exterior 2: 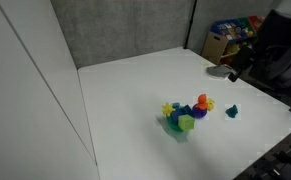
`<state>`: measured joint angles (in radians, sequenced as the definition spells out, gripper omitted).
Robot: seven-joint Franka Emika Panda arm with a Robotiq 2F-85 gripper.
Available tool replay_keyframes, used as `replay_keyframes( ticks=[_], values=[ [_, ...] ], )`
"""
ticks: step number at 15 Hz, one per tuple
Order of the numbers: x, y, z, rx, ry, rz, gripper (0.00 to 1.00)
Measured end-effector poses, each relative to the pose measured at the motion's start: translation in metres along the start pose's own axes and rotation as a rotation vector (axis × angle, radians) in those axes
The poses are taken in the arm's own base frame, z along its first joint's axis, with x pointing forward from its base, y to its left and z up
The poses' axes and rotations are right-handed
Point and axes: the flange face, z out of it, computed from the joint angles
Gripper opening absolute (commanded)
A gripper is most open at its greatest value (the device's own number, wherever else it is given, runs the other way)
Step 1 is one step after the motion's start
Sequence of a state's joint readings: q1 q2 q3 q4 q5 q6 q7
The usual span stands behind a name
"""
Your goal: Move the green block from the bowl to the table
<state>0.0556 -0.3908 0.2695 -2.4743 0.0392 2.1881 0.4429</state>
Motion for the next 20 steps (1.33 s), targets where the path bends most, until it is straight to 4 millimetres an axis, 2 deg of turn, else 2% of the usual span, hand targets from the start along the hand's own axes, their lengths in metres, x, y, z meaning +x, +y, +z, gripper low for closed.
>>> replay_keyframes(
  ticks=[3, 9, 14, 20],
  values=[
    [0.020, -0.009, 0.018, 0.024, -0.010, 0.042, 1.00],
    [0.048, -0.025, 0.078, 0.067, -0.028, 0.088, 1.00],
    [0.061, -0.038, 0.127, 0.092, -0.022, 0.068, 1.00],
    [0.071, -0.040, 0.185, 0.067, -0.050, 0.048, 1.00]
  ],
)
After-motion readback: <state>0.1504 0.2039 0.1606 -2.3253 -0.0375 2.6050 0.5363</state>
